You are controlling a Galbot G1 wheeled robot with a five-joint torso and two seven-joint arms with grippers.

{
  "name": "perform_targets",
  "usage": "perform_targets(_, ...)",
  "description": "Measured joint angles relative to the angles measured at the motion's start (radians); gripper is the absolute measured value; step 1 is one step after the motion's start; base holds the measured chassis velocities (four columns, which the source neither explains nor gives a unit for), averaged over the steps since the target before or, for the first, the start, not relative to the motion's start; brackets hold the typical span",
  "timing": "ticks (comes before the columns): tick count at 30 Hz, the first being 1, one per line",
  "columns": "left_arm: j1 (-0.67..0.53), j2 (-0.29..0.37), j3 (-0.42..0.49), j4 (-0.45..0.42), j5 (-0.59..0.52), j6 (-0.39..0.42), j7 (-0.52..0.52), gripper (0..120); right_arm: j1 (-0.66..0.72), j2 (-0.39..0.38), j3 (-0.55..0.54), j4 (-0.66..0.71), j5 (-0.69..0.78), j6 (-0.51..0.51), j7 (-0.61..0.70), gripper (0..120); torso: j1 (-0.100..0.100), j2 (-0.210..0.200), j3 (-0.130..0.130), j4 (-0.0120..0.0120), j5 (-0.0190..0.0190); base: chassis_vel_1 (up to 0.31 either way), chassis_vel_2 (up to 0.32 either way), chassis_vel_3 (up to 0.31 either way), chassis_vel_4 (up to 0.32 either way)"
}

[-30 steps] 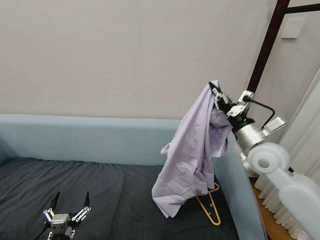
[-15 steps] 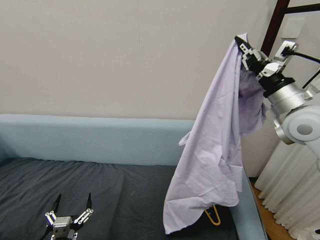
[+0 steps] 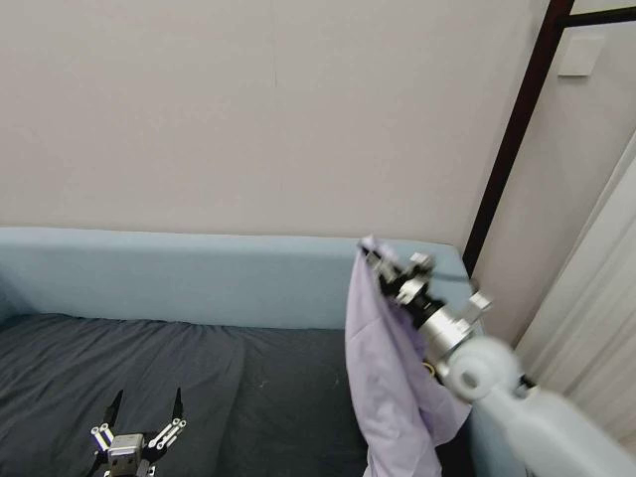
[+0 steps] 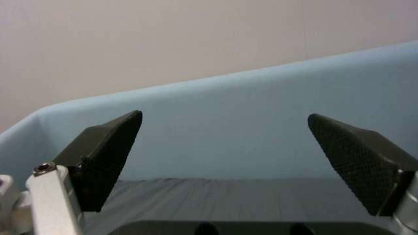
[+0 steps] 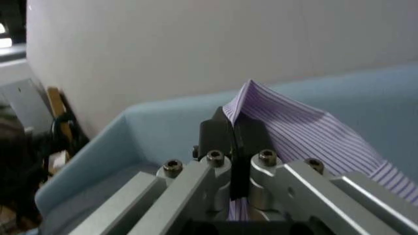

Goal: Pick up the clothes from the sofa and hang them on the clothes hanger.

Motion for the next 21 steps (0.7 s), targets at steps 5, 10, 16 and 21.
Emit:
perform_targets(5, 0.001, 0.007, -0.021, 0.009, -0.005, -0.001, -0.003, 100, -0.004, 0.112, -0.094, -0.232, -0.135, 0.068, -0.055, 0, 0.0, 0.0, 0.0, -0.0004, -0.0002, 0.0, 0.0, 0.0, 0.0)
perform_targets(10, -0.001, 0.012, -0.04, 0.025, -0.009, -0.008, -0.006, 100, 0.008, 0.239, -0.16, -0.418, -0.224, 0.118, -0.072, 0, 0.0, 0.0, 0.0, -0.0003, -0.0002, 0.0, 0.0, 0.0, 0.0)
perform_targets(16, -0.015, 0.022, -0.049, 0.046, -0.014, -0.008, -0.008, 100, 0.012, 0.355, -0.212, -0.518, -0.306, 0.129, -0.004, 0, 0.0, 0.0, 0.0, -0.0002, -0.0001, 0.0, 0.0, 0.0, 0.0)
perform_targets(21, -0.026, 0.031, -0.048, 0.066, -0.016, -0.009, -0.008, 100, -0.002, 0.378, -0.241, -0.51, -0.341, 0.131, 0.033, 19, 0.0, 0.0, 0.0, -0.0003, 0.0001, 0.0, 0.0, 0.0, 0.0)
